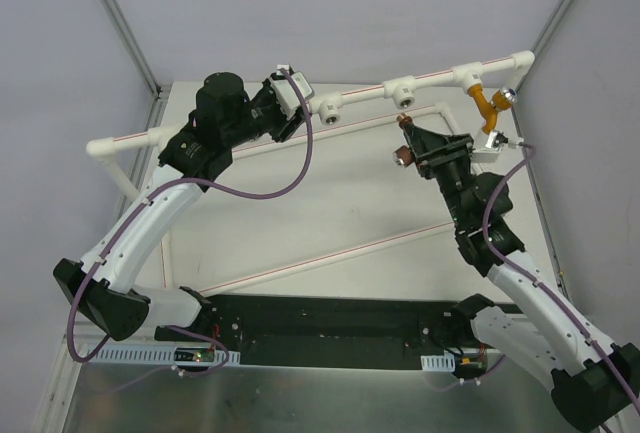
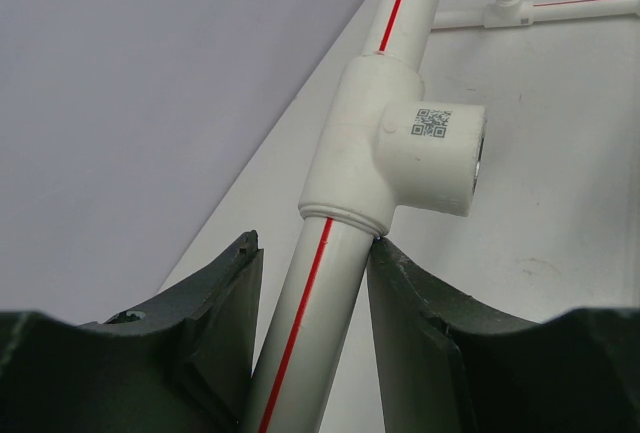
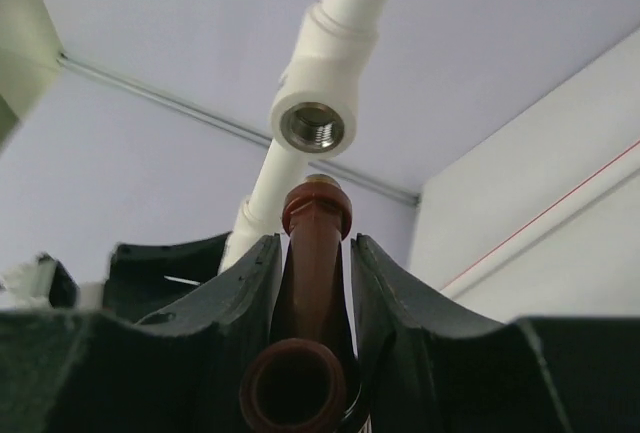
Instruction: Install the water faucets
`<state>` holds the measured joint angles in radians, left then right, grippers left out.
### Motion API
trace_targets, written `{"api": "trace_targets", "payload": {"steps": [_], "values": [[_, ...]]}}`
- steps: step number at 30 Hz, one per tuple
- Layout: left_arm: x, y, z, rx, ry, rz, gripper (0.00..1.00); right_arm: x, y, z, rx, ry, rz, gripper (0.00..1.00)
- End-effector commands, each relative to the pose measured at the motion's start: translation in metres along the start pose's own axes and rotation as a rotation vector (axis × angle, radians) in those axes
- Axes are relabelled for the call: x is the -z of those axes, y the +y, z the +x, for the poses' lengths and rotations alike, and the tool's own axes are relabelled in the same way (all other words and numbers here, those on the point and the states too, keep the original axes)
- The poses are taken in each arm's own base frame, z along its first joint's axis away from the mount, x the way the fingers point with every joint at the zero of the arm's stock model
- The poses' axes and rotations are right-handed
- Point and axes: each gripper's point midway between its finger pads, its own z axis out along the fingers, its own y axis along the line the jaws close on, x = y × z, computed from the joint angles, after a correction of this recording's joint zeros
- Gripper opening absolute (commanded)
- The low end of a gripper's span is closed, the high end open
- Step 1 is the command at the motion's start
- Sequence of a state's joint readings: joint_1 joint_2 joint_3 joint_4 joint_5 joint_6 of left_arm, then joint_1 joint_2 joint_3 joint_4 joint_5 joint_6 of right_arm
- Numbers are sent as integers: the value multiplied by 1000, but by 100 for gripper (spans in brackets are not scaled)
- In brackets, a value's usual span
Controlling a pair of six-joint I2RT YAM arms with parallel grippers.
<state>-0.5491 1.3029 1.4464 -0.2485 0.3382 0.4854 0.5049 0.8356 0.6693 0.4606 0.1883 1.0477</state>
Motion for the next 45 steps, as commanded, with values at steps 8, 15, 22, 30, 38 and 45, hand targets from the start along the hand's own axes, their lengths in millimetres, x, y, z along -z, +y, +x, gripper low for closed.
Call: {"api": "trace_targets", "payload": {"steps": [8,15,22,30,38,45], "values": [[20,-112,112,443,450,321,0,19,27,-15,1163,-16,-253,0],[20,-113,113,446,452,325,0,7,46,-21,1236,-88,-300,0],[21,-113,113,445,452,327,0,-2,56,-25,1227,-137,-314,0],[20,-112,112,443,449,324,0,-3,69,-30,1223,-175,-332,0],[20,-113,114,444,452,325,0,-9,60,-33,1253,-175,-291,0],[21,-112,113,443,451,322,0,-11,49,-31,1262,-160,-272,0]]}}
